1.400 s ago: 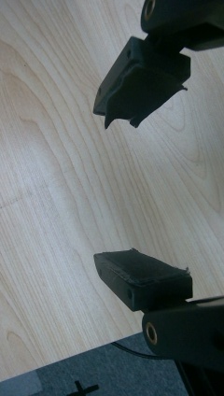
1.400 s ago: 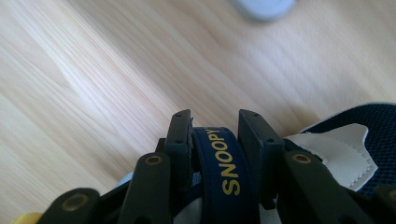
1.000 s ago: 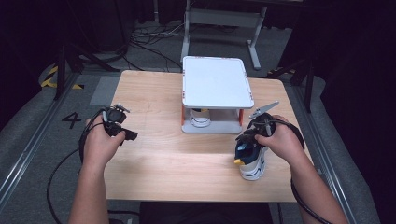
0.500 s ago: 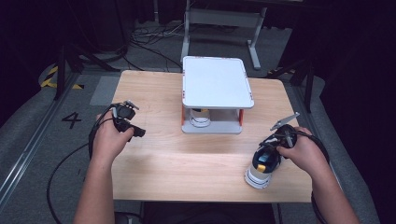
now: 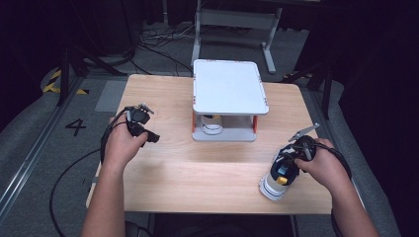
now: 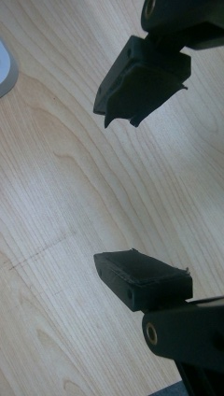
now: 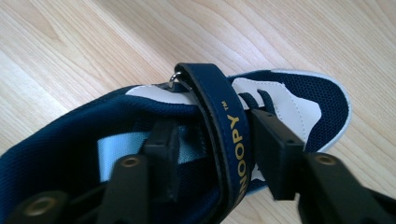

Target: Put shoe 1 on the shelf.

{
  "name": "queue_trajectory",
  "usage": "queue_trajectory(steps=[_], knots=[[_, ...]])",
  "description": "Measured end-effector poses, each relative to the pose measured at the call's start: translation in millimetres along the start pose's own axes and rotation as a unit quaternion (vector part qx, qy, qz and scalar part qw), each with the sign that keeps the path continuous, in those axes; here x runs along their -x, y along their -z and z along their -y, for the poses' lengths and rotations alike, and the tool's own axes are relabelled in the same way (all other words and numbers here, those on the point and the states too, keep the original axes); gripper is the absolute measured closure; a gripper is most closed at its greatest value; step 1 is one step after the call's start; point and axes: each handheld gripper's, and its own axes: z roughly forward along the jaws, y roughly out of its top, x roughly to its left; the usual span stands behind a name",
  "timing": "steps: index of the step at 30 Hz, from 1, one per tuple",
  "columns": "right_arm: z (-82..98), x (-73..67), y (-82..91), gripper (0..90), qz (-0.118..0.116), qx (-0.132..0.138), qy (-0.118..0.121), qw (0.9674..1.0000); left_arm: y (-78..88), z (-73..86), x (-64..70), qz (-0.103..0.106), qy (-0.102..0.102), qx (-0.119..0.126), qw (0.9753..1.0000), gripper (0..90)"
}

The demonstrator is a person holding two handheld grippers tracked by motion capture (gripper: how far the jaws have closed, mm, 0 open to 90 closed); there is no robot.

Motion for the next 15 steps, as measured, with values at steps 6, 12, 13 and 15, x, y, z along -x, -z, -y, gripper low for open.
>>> queue_trajectory(steps=[6,12,13,15], knots=[[-8.3,-1.1,6.0,74.9,0.004,-0.017,0.029,0.9994,3.7,5.5,-3.5,-0.001,0.006,0.004,1.0000,25.1],[-32.5,-9.8,16.8,75.0,-0.007,0.025,0.097,0.9949,10.0,19.4,-7.1,-0.010,0.023,0.005,0.9997,25.2],[-32.5,-9.8,16.8,75.0,-0.007,0.025,0.097,0.9949,10.0,19.4,-7.1,-0.010,0.023,0.005,0.9997,25.2],[-44.6,-14.2,18.7,75.0,-0.016,0.033,0.120,0.9921,13.0,25.8,-9.2,-0.013,0.029,0.005,0.9995,25.2]])
